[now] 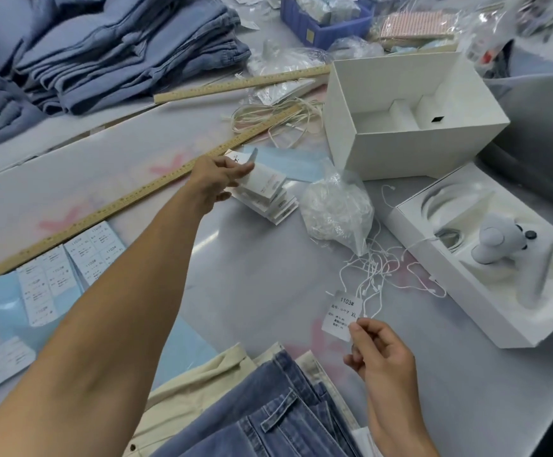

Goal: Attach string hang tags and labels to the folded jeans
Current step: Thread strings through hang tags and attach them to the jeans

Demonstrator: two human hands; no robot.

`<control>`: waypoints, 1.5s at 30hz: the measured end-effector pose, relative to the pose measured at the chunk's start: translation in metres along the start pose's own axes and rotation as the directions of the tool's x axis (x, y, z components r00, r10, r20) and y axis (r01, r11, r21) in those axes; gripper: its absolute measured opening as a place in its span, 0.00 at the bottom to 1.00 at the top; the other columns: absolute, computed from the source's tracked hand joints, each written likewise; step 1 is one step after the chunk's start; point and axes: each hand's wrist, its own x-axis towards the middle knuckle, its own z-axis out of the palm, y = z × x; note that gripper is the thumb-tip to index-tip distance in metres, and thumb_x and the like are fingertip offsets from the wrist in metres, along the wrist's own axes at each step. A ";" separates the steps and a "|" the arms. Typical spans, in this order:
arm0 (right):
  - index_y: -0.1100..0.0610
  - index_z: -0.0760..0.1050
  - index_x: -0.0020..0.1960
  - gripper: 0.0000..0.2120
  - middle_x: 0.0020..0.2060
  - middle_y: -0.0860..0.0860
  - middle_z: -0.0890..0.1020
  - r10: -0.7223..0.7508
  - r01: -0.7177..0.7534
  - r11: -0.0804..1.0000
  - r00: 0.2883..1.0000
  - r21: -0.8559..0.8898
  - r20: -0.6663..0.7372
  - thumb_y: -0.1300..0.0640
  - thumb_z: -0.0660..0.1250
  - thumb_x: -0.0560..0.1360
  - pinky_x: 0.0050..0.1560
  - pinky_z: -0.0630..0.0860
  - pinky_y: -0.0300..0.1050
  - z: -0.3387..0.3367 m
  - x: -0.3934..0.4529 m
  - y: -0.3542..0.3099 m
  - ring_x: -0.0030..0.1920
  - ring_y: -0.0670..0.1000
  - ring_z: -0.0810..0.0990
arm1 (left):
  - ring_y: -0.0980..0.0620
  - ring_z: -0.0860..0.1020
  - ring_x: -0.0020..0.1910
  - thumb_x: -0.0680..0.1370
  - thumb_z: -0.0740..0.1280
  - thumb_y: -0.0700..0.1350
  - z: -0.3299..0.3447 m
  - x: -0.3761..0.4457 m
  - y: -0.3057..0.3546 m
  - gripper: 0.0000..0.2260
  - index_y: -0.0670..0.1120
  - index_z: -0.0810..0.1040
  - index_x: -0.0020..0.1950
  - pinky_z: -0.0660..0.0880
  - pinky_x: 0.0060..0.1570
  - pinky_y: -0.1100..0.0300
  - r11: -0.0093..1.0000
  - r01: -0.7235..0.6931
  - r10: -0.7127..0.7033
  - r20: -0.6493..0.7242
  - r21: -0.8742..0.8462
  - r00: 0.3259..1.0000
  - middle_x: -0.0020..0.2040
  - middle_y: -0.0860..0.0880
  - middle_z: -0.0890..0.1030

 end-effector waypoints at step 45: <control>0.48 0.69 0.49 0.10 0.47 0.42 0.70 -0.296 0.352 0.513 0.929 -0.783 0.224 0.53 0.70 0.78 0.38 0.71 0.26 -0.028 -0.127 0.075 0.42 0.43 0.74 | 0.59 0.77 0.35 0.79 0.71 0.52 0.057 -0.381 -0.228 0.03 0.55 0.81 0.46 0.76 0.30 0.58 0.731 -0.324 0.432 -0.040 0.601 0.901 0.38 0.58 0.82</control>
